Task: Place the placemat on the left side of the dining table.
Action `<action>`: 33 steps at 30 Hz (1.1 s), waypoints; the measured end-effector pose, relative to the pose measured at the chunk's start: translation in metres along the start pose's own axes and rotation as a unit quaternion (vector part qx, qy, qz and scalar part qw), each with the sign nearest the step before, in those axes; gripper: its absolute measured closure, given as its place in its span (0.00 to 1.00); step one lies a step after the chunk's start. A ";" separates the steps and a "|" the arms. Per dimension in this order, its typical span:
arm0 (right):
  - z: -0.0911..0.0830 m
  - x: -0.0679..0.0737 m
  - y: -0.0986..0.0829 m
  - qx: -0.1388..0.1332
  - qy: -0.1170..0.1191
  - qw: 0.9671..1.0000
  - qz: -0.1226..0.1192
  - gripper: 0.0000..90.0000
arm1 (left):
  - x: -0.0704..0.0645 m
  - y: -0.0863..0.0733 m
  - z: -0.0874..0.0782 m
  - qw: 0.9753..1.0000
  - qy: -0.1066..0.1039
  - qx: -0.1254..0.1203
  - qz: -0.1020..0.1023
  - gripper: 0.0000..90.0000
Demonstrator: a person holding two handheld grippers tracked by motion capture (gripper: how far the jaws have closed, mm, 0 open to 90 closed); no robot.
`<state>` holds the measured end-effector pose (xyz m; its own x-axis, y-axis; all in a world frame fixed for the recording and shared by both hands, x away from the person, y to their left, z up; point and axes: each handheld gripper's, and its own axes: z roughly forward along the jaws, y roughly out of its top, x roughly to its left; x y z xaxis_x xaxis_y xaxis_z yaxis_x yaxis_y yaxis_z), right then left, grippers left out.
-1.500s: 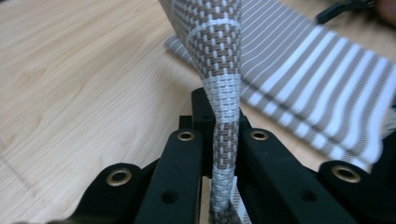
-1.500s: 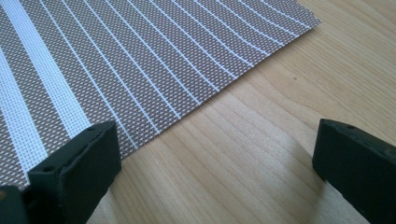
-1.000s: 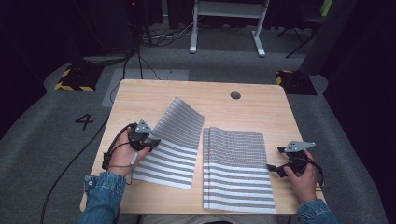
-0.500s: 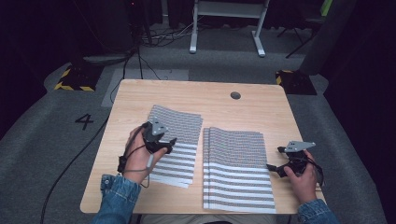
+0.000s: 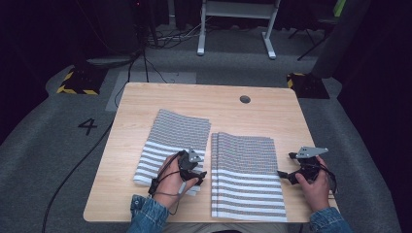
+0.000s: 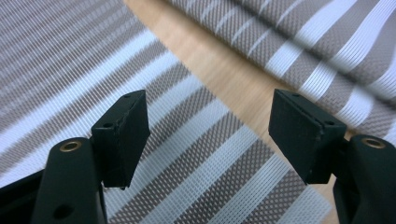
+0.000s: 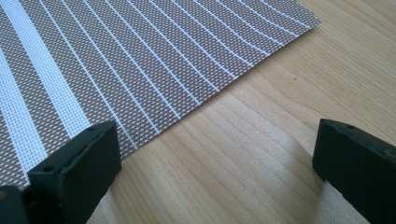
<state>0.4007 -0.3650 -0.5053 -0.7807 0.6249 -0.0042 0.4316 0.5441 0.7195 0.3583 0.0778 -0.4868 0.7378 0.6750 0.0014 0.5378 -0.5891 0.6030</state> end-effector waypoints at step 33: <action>0.000 0.000 0.000 0.000 0.000 1.000 0.000 0.01 | 0.030 0.011 -0.056 0.987 0.026 -0.155 -0.036 0.96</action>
<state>0.4006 -0.3649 -0.5053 -0.7806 0.6250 -0.0030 0.4326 0.5438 0.7192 0.3635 0.1168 -0.4353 0.6751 0.7376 -0.0144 0.4324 -0.3798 0.8178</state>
